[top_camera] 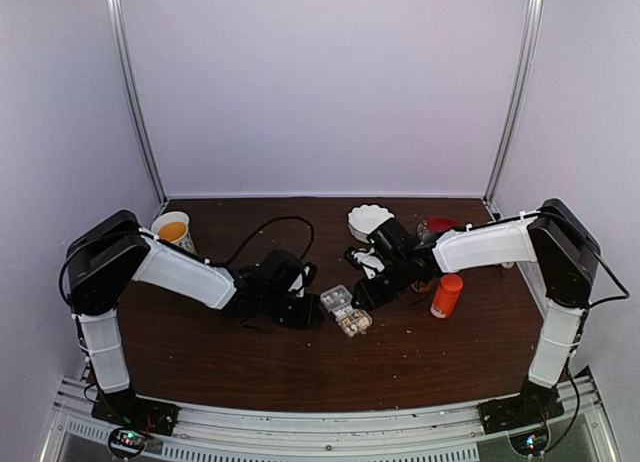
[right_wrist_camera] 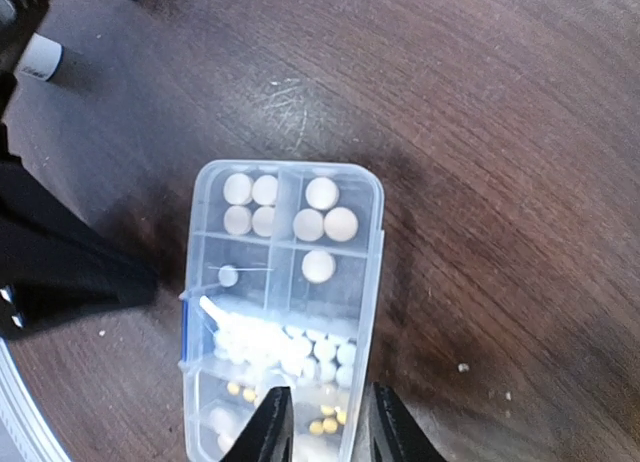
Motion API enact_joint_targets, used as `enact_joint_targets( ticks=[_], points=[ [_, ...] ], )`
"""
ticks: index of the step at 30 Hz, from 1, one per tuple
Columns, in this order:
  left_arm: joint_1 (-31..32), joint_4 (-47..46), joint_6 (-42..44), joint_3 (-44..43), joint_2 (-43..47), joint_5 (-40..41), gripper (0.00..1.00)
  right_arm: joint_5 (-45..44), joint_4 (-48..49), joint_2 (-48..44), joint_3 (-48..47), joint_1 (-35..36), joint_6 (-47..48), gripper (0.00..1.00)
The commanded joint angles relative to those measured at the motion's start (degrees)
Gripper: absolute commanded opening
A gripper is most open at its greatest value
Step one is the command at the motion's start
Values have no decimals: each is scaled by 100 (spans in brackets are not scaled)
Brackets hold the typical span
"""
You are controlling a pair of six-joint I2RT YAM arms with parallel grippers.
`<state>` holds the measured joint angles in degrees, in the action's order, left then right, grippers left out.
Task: Sort the pills into containers
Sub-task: Close the lid of the pill container, then place the pill bottle at the center of the board.
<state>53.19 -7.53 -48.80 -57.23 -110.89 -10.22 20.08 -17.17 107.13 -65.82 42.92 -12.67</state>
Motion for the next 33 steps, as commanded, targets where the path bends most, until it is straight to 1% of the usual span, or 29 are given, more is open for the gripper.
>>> enact_joint_targets(
  ticks=[1, 8, 10, 11, 13, 16, 18, 19, 20, 21, 22, 24, 27, 33],
  points=[
    [-8, 379, 400, 254, 990, 851, 0, -451, -95, -725, 102, -11, 58, 28],
    [-17, 1579, 867, 387, 2461, 1860, 0, -912, 232, -1913, 556, -17, 196, 30],
    [-29, 1973, 995, 388, 2853, 2183, 3, -1106, 363, -2374, 813, -28, 182, 32],
    [-32, 2194, 1040, 395, 3047, 2351, 9, -1208, 393, -2583, 904, -36, 177, 33],
    [-82, 2620, 1113, 397, 3392, 2596, 27, -1441, 426, -2956, 1086, -55, 141, 38],
    [-230, 3307, 1122, 424, 3795, 2775, 60, -1895, 184, -3405, 1252, -92, 111, 55],
    [-381, 3606, 1111, 539, 4049, 2856, 76, -2304, -95, -3639, 1330, -135, 32, 68],
    [-482, 3715, 1091, 643, 4161, 2862, 86, -2499, -227, -3748, 1384, -154, -42, 78],
    [-601, 3768, 1080, 764, 4269, 2813, 96, -2655, -365, -3862, 1439, -174, -109, 91],
    [-754, 3782, 1081, 925, 4370, 2610, 97, -2796, -463, -3993, 1517, -186, -179, 99],
    [-917, 3786, 1093, 1053, 4446, 2434, 97, -2910, -545, -4135, 1625, -199, -249, 100],
    [-1136, 3743, 1141, 1268, 4582, 2325, 98, -3087, -662, -4397, 1862, -227, -346, 100],
    [-1304, 3684, 1274, 1434, 4592, 2238, 98, -3386, -850, -4582, 2134, -321, -502, 100],
    [-1482, 3528, 1580, 1459, 4135, 2046, 98, -3373, -1104, -4381, 2227, -564, -680, 100]
  ],
)
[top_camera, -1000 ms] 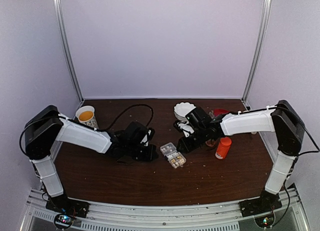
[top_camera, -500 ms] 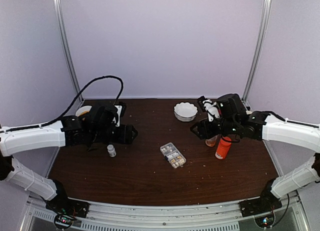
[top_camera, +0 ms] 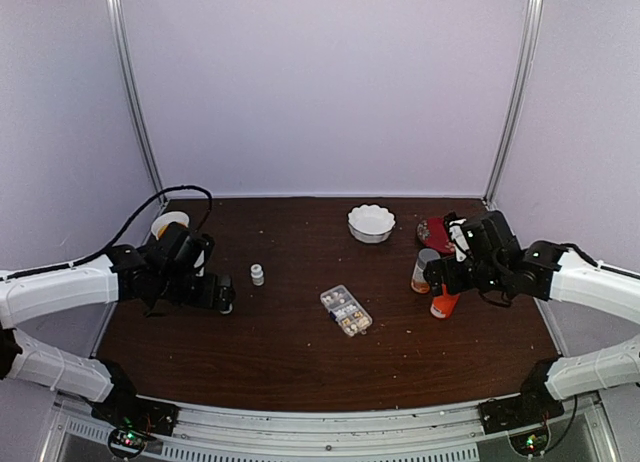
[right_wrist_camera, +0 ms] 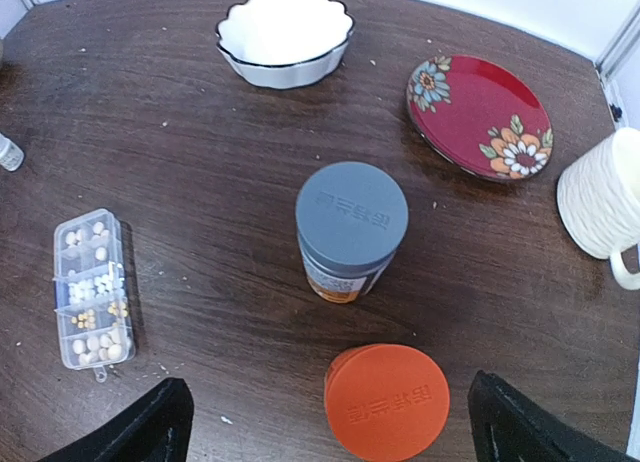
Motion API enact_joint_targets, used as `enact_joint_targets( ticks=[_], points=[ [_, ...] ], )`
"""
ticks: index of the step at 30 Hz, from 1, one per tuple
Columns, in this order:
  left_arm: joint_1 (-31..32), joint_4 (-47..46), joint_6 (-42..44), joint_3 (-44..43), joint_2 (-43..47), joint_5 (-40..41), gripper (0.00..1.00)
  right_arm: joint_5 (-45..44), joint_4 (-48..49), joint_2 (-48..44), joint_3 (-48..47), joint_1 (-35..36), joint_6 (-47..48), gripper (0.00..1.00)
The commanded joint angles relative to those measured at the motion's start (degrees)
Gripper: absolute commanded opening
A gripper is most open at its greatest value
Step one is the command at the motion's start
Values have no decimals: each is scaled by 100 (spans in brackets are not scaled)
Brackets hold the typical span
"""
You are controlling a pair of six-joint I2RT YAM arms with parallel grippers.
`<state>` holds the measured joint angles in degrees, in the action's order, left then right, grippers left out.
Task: Sort the pills into containers
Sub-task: Place the pill bottle at the center of the board.
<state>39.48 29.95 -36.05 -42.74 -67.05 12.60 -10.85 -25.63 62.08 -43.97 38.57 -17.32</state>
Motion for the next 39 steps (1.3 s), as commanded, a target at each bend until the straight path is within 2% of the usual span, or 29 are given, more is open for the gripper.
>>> enact_joint_targets(
  ticks=[1, 8, 12, 19, 23, 28, 31, 34, 39],
  points=[
    [-156, -270, 347, 13, -338, -283, 98, -272, -272, 198, 31, -156, -217, 100],
    [-464, -497, 557, 20, -916, -584, 97, -101, -316, 548, 76, -491, -324, 99],
    [-503, -611, 582, -1, -1091, -688, 91, 172, -258, 621, 124, -686, -341, 87],
    [-538, -646, 634, -110, -1428, -659, 82, 406, -280, 889, 74, -708, -288, 78],
    [-556, -666, 649, -146, -1556, -688, 75, 553, -194, 950, 71, -702, -289, 66],
    [-565, -636, 678, -206, -1637, -683, 57, 866, -102, 956, 43, -701, -278, 46],
    [-565, -655, 695, -238, -1638, -670, 45, 1066, -69, 1055, -23, -688, -247, 43],
    [-565, -663, 705, -275, -1690, -579, 44, 1430, -12, 1114, -77, -615, -266, 40],
    [-565, -753, 744, -364, -1875, -539, 40, 1444, 60, 1105, -202, -205, -383, 41]
  ],
)
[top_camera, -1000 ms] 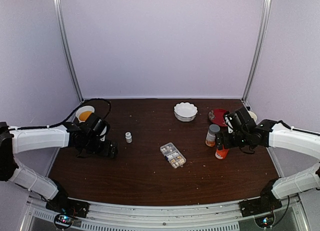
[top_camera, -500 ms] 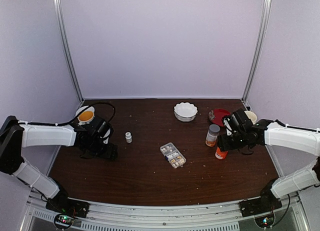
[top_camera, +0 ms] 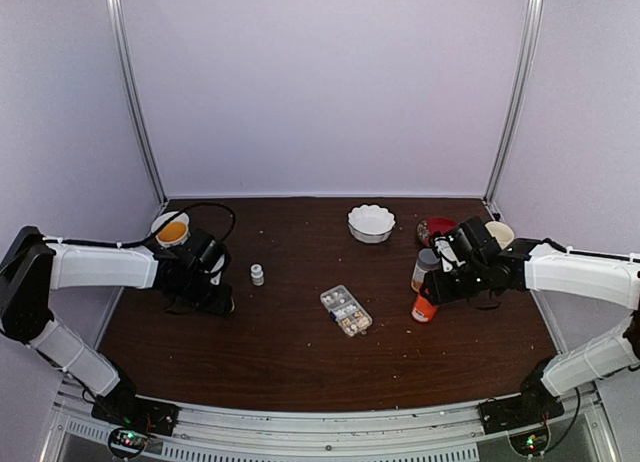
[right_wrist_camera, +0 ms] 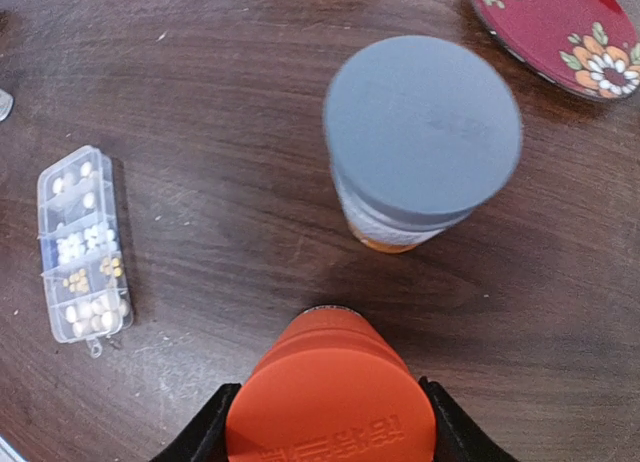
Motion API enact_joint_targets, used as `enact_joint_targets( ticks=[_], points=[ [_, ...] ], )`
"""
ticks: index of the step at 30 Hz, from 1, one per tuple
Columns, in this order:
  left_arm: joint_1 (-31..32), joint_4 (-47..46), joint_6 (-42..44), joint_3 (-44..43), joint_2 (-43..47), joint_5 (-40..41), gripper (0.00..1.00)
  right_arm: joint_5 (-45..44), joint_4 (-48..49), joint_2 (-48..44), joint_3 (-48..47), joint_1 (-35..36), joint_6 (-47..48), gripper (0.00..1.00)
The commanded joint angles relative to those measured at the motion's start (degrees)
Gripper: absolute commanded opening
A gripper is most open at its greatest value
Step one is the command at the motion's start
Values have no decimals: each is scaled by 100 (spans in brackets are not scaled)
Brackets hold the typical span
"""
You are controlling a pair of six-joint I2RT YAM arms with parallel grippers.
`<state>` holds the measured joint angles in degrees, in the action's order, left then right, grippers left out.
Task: Sort the pills into containers
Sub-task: Place the pill bottle at the center of the board.
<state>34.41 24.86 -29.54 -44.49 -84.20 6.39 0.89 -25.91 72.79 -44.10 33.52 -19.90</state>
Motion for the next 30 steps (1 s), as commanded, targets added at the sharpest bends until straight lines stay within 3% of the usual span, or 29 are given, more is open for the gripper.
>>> enact_joint_targets(
  ticks=[1, 7, 12, 16, 21, 25, 30],
  points=[
    [-58, -230, 97, -234, -215, 117, 39, 265, 122, 33, -206, 376, -163, 41],
    [-58, -121, 56, -292, -225, 233, 43, 70, 187, 201, -446, 803, -251, 41],
    [-58, -113, 27, -225, -62, 449, 68, 27, 189, 507, -685, 1056, -247, 44],
    [-73, -144, 45, -358, -186, 576, 75, -32, 162, 738, -890, 1246, -189, 46],
    [-117, -240, 53, -592, -486, 574, 75, -390, 41, 928, -1202, 1472, -101, 49],
    [-128, -280, 87, -745, -674, 574, 74, -643, -29, 903, -1261, 1534, -41, 62],
    [-137, -302, 107, -880, -916, 452, 60, -712, -38, 748, -1233, 1536, 46, 74]
  ],
)
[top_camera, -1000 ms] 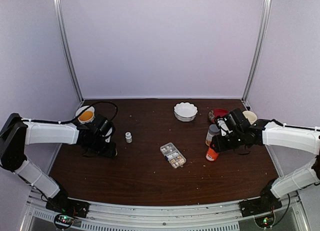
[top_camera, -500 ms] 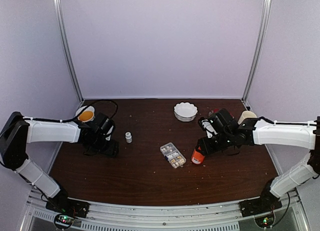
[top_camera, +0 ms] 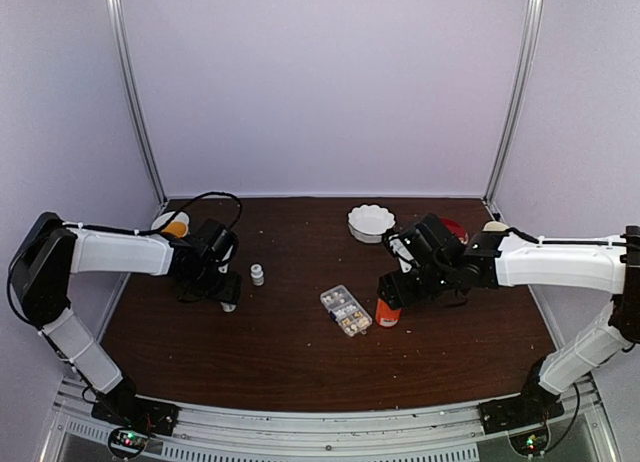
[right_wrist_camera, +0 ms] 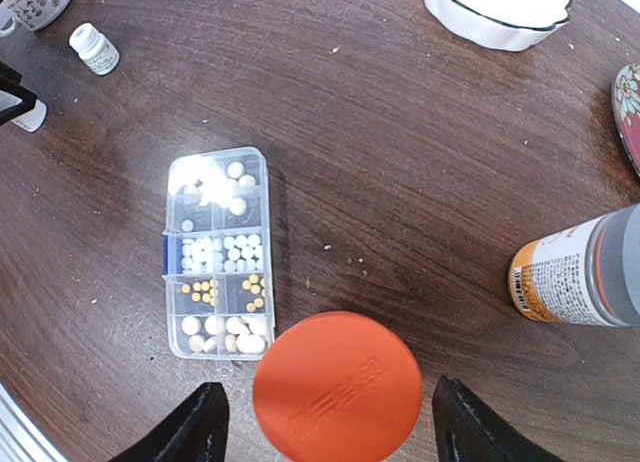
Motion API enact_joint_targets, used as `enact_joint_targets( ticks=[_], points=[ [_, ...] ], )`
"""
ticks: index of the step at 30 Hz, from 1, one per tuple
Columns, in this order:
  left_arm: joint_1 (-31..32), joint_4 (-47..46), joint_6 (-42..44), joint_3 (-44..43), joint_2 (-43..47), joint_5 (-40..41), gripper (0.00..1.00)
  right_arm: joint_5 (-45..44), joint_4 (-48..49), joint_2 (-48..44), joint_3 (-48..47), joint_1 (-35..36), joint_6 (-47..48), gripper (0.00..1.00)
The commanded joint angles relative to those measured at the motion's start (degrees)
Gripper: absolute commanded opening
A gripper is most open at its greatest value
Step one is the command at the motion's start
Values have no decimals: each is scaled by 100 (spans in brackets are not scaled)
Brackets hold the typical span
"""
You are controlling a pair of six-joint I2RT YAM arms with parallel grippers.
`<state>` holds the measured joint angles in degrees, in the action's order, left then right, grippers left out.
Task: Sort the pills into containers
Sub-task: Place the pill bottle at the center of the board, then move the pill bottle to the center of the board.
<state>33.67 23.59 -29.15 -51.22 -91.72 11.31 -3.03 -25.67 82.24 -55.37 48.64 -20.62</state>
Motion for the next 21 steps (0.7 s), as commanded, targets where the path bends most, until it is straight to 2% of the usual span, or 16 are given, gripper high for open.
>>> enact_joint_targets(
  ticks=[1, 3, 8, 13, 21],
  points=[
    [-62, -175, 67, -224, -185, -94, 56, -321, -69, -244, -97, 23, 146, 74],
    [-62, -168, 59, -232, -192, -186, 50, -341, -105, -325, -108, 22, 173, 74],
    [-63, -165, 29, -180, -192, -434, 45, -525, -199, -654, -164, -7, 279, 74],
    [-5, -488, -61, -125, -246, -965, 29, -584, -430, -956, -256, -194, 369, 74],
    [574, -672, -329, -524, -716, -920, 27, -659, -403, -1523, 10, -435, 394, 73]
  ],
)
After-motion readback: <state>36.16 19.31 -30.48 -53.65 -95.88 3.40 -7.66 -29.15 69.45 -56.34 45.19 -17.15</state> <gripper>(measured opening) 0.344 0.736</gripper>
